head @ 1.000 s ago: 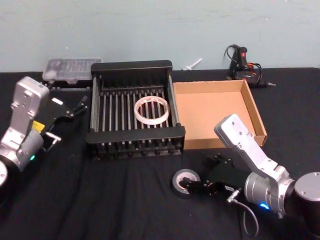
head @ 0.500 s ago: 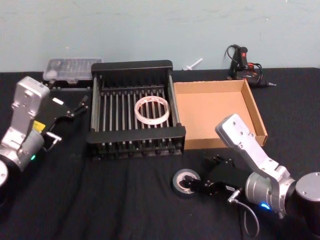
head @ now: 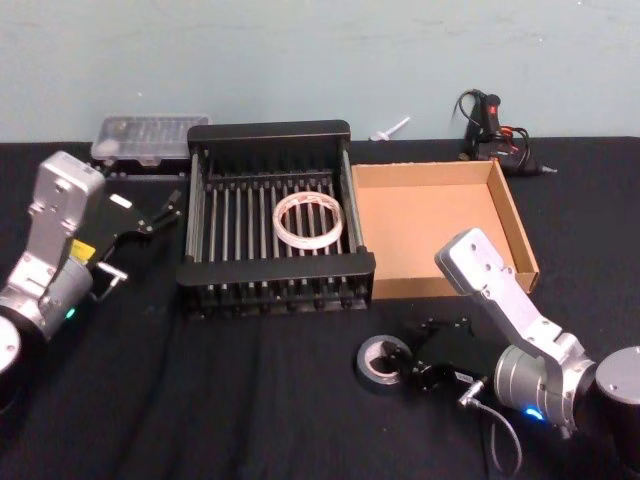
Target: Pick up the white tape and place it into the black box , Pick up the silver tape and place it into the brown box.
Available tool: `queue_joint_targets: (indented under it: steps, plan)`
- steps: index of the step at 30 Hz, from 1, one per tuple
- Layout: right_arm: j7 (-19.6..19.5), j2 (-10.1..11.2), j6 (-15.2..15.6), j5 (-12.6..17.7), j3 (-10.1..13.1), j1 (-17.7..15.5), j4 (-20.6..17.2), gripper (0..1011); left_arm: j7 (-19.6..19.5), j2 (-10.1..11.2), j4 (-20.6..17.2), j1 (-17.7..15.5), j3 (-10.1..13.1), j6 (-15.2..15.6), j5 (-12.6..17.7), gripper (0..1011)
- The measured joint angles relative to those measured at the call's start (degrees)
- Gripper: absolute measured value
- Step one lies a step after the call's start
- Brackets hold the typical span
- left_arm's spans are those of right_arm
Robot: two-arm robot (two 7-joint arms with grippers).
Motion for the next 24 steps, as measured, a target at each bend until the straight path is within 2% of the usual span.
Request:
queue_joint_targets:
  steps: [5, 9, 18, 24]
  plan:
    - [0.0, 0.0, 0.0, 0.0, 0.0, 0.0, 0.0, 254, 0.0, 0.0, 0.0, 0.0, 0.0, 0.0, 0.0, 1001]
    - [0.0, 0.0, 0.0, 0.0, 0.0, 0.0, 0.0, 146, 0.0, 0.0, 0.0, 0.0, 0.0, 0.0, 0.0, 1002]
    - [0.0, 0.0, 0.0, 0.0, 0.0, 0.0, 0.0, 136, 0.0, 0.0, 0.0, 0.0, 0.0, 0.0, 0.0, 1001]
    - [0.4, 0.5, -1.5, 0.8, 1.0, -0.7, -1.2, 136, 0.0, 0.0, 0.0, 0.0, 0.0, 0.0, 0.0, 1001]
